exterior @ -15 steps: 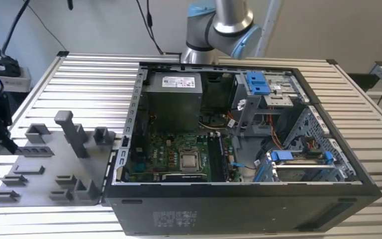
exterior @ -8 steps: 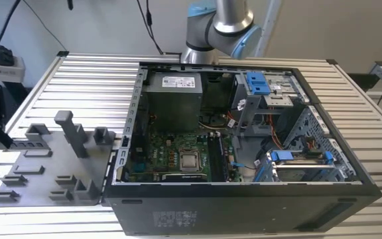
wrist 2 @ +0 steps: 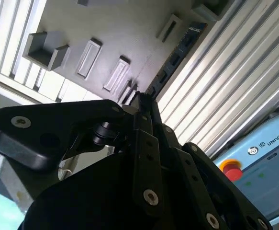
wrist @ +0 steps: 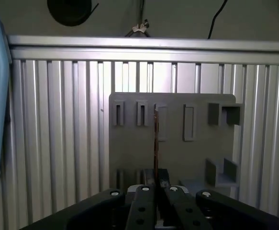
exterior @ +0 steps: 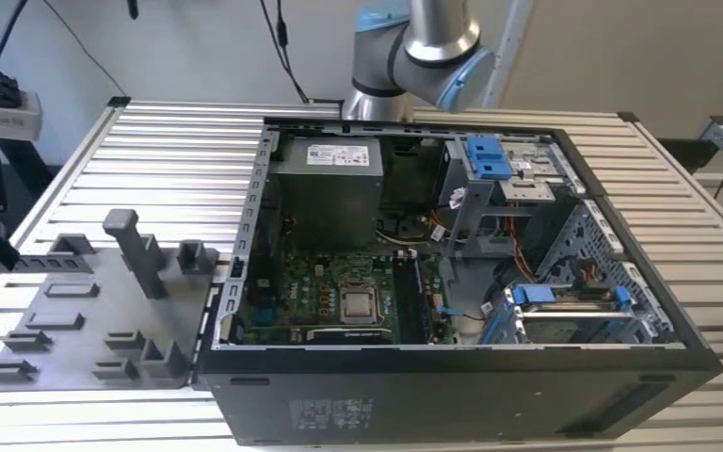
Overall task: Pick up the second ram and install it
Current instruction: 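Pick up the second ram and move it above second insertion slot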
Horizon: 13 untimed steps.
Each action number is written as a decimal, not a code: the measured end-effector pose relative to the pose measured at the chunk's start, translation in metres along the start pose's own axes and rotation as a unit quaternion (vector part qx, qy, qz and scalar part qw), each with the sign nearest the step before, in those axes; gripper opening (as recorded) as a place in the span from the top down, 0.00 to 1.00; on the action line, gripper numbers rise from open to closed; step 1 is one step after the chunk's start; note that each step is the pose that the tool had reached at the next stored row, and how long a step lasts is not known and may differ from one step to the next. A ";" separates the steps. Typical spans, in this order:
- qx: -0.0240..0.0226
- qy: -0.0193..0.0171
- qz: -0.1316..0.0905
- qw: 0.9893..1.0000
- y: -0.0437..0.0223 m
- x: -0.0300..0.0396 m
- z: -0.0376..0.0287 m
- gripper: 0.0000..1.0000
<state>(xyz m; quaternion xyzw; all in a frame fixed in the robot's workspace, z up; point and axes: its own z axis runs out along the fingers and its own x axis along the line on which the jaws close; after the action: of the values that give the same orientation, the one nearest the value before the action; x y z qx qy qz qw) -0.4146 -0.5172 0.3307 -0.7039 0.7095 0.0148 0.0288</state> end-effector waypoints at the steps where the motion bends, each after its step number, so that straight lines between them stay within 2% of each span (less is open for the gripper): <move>1: 0.000 0.000 0.000 1.000 -0.0001 -0.0003 -0.0017 0.86; 5: 0.000 0.000 0.000 1.000 -0.0002 -0.0020 -0.0114 0.86; 7: 0.000 0.000 -0.001 1.000 -0.0004 -0.0033 -0.0208 0.86; 13: 0.000 0.000 -0.003 1.000 -0.0005 -0.0090 -0.0305 0.86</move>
<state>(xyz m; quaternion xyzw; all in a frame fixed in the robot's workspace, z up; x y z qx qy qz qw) -0.4146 -0.5101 0.3617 -0.7058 0.7076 0.0150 0.0290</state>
